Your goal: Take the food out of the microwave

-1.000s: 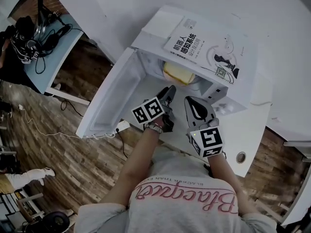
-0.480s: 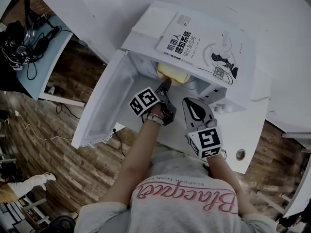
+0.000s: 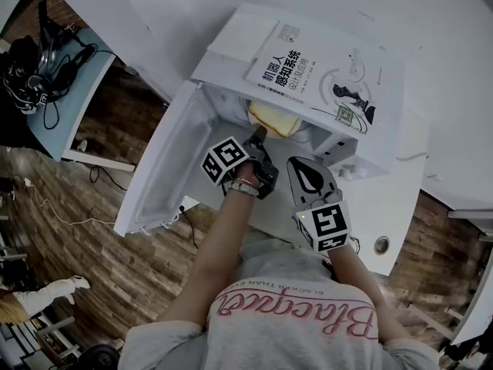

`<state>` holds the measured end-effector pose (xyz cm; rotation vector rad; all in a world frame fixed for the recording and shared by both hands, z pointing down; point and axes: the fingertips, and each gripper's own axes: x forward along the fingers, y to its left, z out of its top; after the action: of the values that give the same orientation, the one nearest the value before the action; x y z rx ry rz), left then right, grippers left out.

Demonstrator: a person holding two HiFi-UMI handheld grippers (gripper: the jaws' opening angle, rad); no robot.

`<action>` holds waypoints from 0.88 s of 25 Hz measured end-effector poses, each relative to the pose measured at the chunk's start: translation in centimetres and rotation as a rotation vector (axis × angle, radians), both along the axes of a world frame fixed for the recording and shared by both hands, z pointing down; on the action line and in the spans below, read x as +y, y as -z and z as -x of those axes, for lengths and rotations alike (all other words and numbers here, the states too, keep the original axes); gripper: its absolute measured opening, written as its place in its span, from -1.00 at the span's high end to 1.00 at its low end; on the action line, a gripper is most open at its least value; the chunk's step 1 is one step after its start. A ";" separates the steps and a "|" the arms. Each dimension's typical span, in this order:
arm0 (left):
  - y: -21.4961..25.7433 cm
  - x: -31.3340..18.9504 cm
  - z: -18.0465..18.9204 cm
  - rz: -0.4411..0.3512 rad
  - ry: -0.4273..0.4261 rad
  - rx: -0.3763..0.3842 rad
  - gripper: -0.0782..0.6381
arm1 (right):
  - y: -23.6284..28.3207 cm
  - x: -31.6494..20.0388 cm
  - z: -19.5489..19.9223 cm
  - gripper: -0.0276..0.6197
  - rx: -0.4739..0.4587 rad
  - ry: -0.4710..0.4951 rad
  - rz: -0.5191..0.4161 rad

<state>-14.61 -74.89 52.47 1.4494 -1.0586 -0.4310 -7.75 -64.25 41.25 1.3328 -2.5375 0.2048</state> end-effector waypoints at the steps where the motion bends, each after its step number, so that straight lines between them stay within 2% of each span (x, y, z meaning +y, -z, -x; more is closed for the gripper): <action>1: 0.2 0.0 0.0 -0.004 0.006 0.008 0.70 | 0.0 0.1 0.0 0.88 0.002 0.002 -0.001; 5: 1.1 0.2 -0.1 -0.030 0.015 0.049 0.74 | 0.3 0.7 -0.2 0.88 0.008 0.007 -0.009; 13: 1.9 2.5 -0.4 -0.048 0.033 0.048 0.74 | 1.3 2.7 -1.1 0.88 0.008 0.016 -0.029; 22: 3.4 6.9 -0.4 -0.073 0.096 0.072 0.74 | 3.0 6.1 -2.8 0.89 -0.068 0.017 -0.042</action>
<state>-14.16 -68.03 49.10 1.4406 -1.0668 -0.5914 -4.97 -58.14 38.21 1.3406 -2.6228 0.1980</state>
